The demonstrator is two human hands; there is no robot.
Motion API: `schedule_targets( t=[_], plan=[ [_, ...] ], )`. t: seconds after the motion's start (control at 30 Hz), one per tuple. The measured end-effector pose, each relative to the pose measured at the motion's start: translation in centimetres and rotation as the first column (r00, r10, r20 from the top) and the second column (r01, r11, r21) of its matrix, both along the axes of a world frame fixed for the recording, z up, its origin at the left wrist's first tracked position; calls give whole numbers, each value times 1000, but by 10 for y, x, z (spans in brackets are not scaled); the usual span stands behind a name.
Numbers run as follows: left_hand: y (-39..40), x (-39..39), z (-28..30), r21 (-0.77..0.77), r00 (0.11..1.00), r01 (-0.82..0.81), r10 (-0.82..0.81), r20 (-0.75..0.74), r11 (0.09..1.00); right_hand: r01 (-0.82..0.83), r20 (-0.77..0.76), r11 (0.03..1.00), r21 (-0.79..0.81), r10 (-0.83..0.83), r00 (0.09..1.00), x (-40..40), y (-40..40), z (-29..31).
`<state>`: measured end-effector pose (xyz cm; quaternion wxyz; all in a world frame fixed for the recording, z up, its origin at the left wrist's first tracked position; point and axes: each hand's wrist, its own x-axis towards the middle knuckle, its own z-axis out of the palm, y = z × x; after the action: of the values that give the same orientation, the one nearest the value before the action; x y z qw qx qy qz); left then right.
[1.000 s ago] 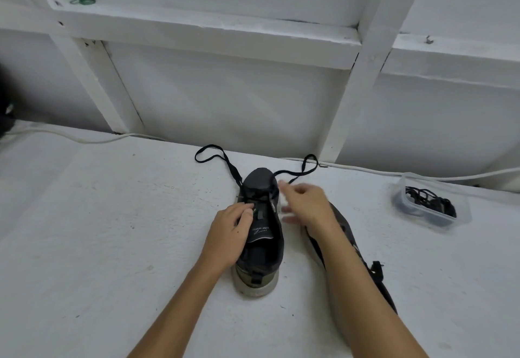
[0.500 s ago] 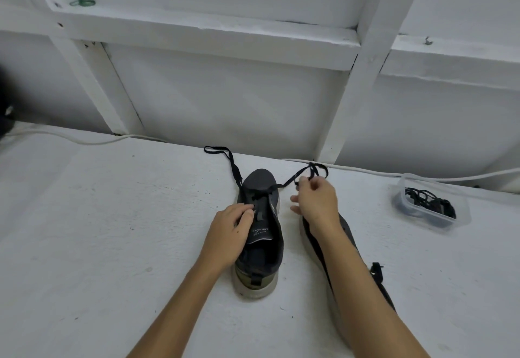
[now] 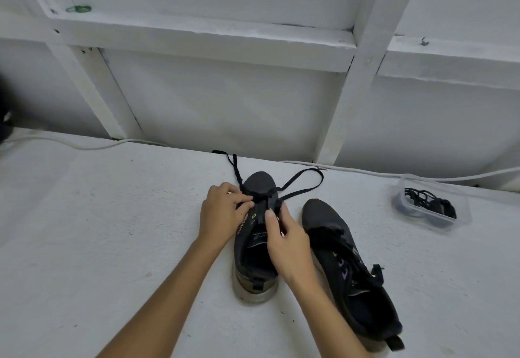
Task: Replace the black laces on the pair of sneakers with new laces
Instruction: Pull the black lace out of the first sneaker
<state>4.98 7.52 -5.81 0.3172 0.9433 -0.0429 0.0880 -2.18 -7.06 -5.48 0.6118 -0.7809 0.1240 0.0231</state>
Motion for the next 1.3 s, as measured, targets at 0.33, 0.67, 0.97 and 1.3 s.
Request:
schedule_targets(
  t=[0.33, 0.67, 0.97, 1.3],
  plan=[
    [-3, 12, 16, 233, 992, 118, -102, -80, 965, 164, -52, 980, 116, -159, 986, -13, 8, 11],
    [8, 10, 15, -85, 968, 171, -184, -169, 982, 174, -9, 984, 24, -174, 985, -11, 10, 11],
    [1, 15, 21, -221, 960, 49, -107, -257, 974, 191, -29, 982, 12, -191, 981, -12, 11, 12],
    [5, 18, 22, -403, 923, -135, -33, -384, 905, 193, -11, 981, 18, -192, 981, -13, 11, 13]
  ],
)
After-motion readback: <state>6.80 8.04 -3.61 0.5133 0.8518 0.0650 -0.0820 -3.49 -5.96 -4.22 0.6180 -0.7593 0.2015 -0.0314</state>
